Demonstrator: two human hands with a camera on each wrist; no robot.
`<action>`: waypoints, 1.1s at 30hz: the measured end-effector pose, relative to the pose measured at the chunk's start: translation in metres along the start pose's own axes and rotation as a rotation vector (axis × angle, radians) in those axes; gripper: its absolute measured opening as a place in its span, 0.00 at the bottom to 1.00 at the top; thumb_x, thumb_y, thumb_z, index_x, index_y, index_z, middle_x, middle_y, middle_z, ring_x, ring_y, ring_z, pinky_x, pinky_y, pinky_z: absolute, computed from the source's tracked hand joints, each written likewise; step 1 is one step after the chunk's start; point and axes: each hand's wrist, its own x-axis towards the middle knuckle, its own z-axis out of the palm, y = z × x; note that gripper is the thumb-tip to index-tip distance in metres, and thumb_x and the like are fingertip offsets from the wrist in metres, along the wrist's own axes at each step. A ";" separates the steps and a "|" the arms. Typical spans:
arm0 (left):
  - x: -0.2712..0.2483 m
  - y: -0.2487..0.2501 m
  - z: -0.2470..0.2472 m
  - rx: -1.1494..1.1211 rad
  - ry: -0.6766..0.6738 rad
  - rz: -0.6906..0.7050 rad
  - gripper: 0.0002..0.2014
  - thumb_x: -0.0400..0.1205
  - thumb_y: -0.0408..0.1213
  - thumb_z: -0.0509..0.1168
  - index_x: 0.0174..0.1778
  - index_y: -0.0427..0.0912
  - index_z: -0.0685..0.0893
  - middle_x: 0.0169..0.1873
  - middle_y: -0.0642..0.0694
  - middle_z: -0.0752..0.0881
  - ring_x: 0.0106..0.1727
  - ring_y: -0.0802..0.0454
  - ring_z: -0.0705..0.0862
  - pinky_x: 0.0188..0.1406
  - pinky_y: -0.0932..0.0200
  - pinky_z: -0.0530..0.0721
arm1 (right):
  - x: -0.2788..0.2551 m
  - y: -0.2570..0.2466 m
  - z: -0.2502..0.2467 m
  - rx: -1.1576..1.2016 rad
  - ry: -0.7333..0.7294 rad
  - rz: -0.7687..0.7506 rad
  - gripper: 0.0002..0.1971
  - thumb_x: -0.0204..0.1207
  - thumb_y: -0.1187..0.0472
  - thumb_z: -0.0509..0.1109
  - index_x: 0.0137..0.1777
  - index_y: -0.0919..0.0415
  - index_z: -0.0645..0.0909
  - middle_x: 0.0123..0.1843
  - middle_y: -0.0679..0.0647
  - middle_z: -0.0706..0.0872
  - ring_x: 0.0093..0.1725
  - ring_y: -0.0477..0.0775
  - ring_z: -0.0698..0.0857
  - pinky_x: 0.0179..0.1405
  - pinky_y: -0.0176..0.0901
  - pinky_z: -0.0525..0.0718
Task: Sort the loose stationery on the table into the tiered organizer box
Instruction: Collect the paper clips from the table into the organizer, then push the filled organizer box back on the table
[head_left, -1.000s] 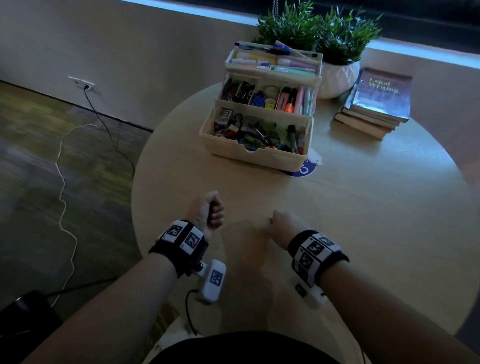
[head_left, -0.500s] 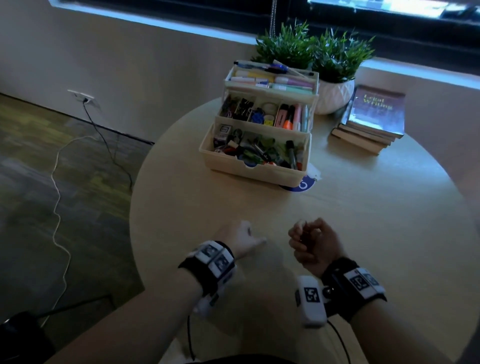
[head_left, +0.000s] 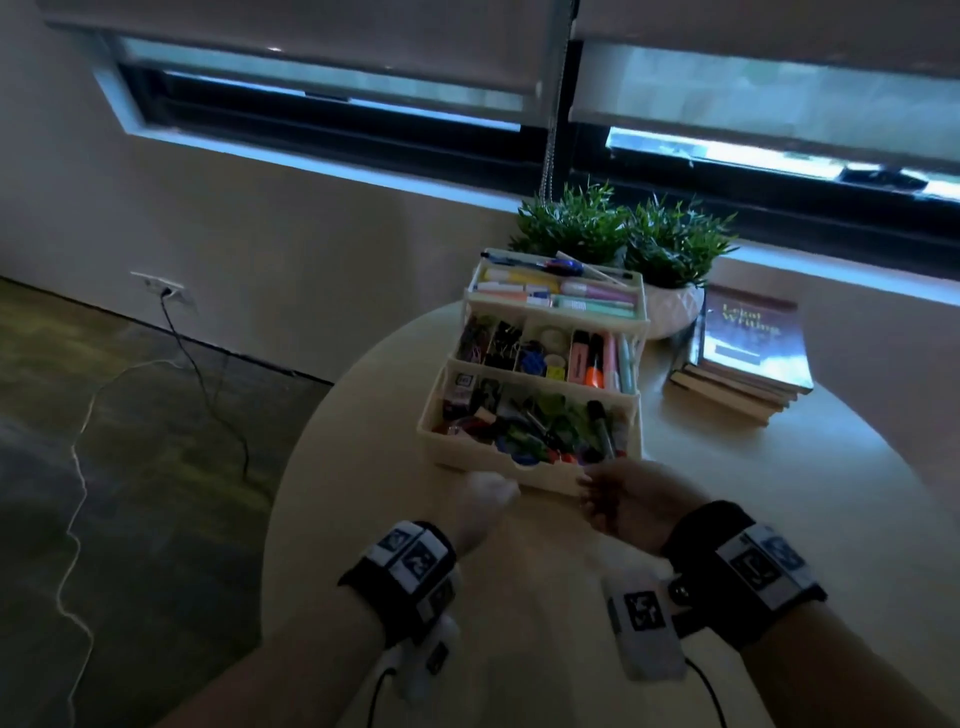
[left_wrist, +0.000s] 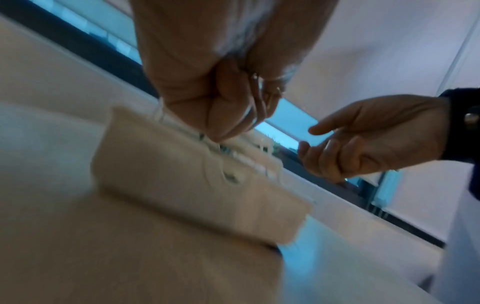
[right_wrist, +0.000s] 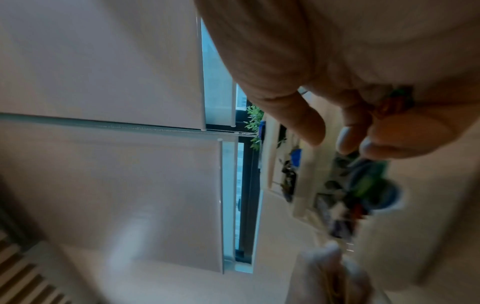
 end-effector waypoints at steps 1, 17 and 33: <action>0.010 0.010 -0.022 -0.083 0.068 0.010 0.13 0.84 0.34 0.58 0.38 0.30 0.82 0.38 0.30 0.81 0.45 0.38 0.81 0.48 0.46 0.78 | 0.004 -0.016 0.009 0.036 0.001 -0.023 0.12 0.81 0.68 0.57 0.34 0.64 0.73 0.29 0.56 0.73 0.27 0.50 0.72 0.19 0.33 0.74; 0.155 0.067 -0.112 -0.219 0.090 0.062 0.16 0.85 0.34 0.53 0.61 0.28 0.78 0.55 0.31 0.82 0.54 0.39 0.81 0.49 0.55 0.75 | 0.088 -0.146 0.123 0.433 -0.175 -0.218 0.22 0.85 0.65 0.44 0.74 0.77 0.63 0.71 0.73 0.73 0.74 0.64 0.73 0.70 0.48 0.69; 0.118 -0.057 -0.123 -0.043 -0.243 -0.018 0.48 0.68 0.35 0.78 0.80 0.45 0.57 0.78 0.43 0.64 0.79 0.45 0.64 0.74 0.50 0.68 | 0.074 -0.186 -0.032 -0.322 0.689 -0.591 0.14 0.75 0.68 0.66 0.29 0.57 0.74 0.27 0.54 0.72 0.28 0.51 0.70 0.30 0.39 0.67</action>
